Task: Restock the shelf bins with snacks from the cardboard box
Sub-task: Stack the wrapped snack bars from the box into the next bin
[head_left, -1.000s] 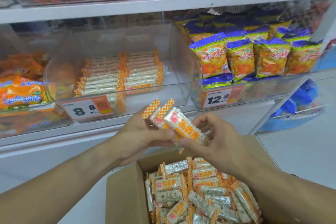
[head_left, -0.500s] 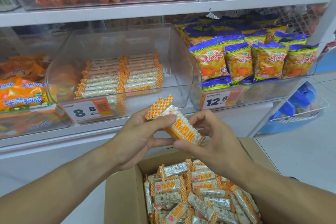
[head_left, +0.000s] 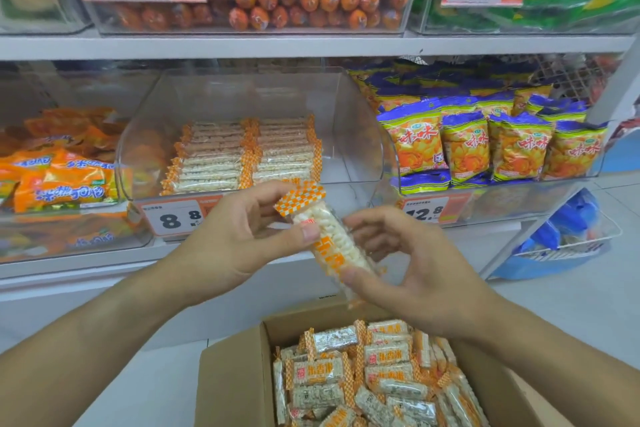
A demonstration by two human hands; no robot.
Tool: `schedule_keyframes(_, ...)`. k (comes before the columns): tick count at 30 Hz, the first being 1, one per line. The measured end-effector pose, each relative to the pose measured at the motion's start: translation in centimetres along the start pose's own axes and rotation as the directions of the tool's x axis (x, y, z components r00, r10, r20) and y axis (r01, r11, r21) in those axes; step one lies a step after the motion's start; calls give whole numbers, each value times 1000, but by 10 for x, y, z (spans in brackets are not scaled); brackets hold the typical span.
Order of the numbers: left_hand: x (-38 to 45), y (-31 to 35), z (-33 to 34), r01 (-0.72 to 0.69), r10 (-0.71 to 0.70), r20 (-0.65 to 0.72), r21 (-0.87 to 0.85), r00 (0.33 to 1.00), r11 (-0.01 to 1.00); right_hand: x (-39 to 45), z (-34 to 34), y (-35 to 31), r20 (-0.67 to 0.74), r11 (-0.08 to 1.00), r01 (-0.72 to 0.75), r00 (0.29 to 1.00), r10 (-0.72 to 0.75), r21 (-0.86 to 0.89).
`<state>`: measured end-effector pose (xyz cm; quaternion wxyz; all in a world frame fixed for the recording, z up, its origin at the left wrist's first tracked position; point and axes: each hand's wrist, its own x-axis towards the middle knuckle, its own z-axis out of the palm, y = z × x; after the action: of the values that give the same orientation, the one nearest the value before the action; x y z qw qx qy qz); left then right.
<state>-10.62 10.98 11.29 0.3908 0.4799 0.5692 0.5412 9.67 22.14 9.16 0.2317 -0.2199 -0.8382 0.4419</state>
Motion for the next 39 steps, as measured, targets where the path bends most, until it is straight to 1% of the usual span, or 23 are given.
schedule_keyframes(1,1,2,-3,-43,44,-42,32,998,999,8,-3,-6,-27,997,51,998,-52,-54)
schedule_keyframes(3,4,5,-11,-93,99,-140,50,985,994,28,-9,-17,-58,988,119,990,-126,-102)
schedule_keyframes(5,9,5,-21,-123,129,-223,39,966,992,53,-13,-24,-57,983,141,987,-148,-120)
schedule_keyframes(6,12,4,-26,-143,155,-258,62,954,988,67,-14,-26,-38,982,134,989,-140,-133)
schedule_keyframes(7,16,-1,-32,-150,186,-294,138,938,979,81,-16,-30,-6,980,123,992,-126,-156)
schedule_keyframes(8,18,-5,-38,-131,211,-322,253,923,959,96,-18,-33,33,972,116,993,-111,-205)
schedule_keyframes(10,21,-17,-51,-7,232,-371,518,899,855,124,-22,-39,116,919,106,991,-66,-381)
schedule_keyframes(11,22,-23,-57,57,229,-378,612,897,789,137,-23,-42,149,877,99,988,-31,-471)
schedule_keyframes(12,23,-29,-62,95,221,-369,672,903,734,150,-23,-45,173,839,85,985,12,-537)
schedule_keyframes(14,24,-36,-69,91,234,-326,736,916,671,174,-19,-44,202,797,32,973,114,-604)
schedule_keyframes(17,27,-39,-75,71,255,-307,753,917,654,204,-6,-32,241,752,-33,937,252,-659)
schedule_keyframes(21,33,-43,-79,72,285,-336,750,898,657,225,10,-14,273,772,-123,891,363,-624)
schedule_keyframes(23,35,-45,-80,72,295,-348,745,890,663,230,17,-4,286,758,-140,870,401,-637)
schedule_keyframes(27,36,-48,-83,70,290,-344,742,893,666,234,26,12,259,763,-158,881,396,-626)
schedule_keyframes(29,36,-49,-84,77,273,-351,727,896,682,233,27,17,262,774,-168,880,397,-610)
schedule_keyframes(32,36,-47,-83,99,240,-374,695,896,712,234,24,23,269,756,-155,874,405,-636)
schedule_keyframes(35,36,-45,-82,123,218,-380,696,899,708,233,22,26,265,757,-166,872,411,-632)
schedule_keyframes(39,36,-46,-83,119,223,-378,700,899,705,233,22,28,274,752,-170,862,427,-637)
